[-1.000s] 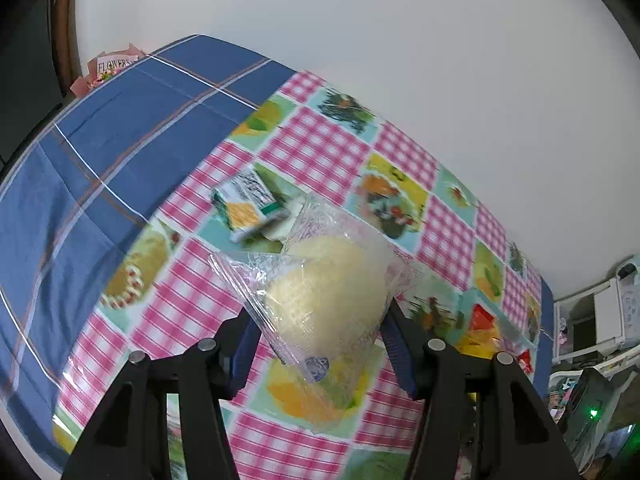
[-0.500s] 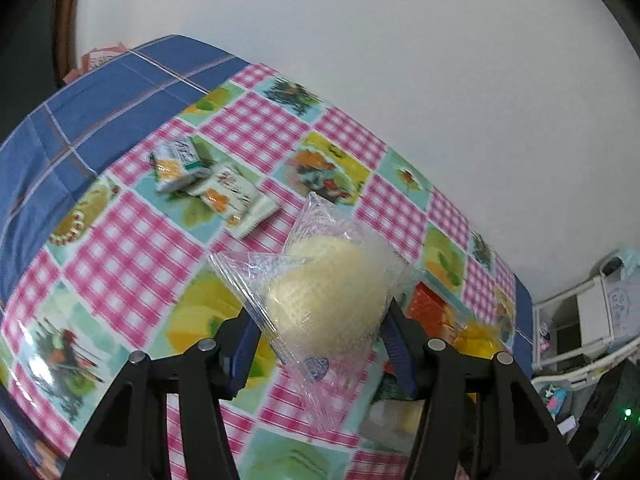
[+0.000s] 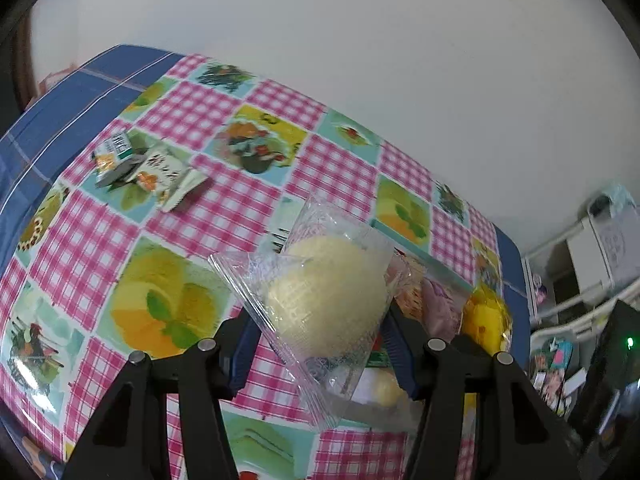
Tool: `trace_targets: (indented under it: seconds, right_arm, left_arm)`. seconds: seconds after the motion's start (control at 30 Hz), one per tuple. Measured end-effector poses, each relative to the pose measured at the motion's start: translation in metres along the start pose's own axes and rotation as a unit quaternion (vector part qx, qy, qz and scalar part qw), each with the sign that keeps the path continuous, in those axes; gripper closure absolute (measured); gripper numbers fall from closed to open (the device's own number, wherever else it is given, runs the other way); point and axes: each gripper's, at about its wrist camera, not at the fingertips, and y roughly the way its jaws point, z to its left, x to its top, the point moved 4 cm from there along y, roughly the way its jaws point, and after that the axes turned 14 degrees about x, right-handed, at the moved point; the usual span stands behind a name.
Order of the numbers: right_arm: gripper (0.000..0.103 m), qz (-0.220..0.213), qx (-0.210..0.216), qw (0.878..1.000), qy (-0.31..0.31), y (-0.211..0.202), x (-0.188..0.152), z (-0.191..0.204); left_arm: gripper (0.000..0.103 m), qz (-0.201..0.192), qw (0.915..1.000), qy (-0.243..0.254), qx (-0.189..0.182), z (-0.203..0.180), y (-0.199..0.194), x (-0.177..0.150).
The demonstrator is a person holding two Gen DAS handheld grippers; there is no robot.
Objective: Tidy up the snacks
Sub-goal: 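Carry the bagged bun and yellow bread pack in both tools over the white tray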
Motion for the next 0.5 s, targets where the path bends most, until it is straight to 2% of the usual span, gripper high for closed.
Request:
trace_targets:
  seconds: [0.27,0.5]
  right_arm:
    - [0.058,-0.009,-0.013,0.998,0.06,-0.009,0.009,-0.05]
    - [0.058,-0.012,-0.011,0.997,0.077,-0.006,0.009,-0.074]
  left_arm:
    - [0.044,0.02,0.9982,0.053,-0.019,-0.041,0.007,-0.016]
    - [0.044,0.023,0.9939,0.101,-0.037,-0.084,0.014,-0.026]
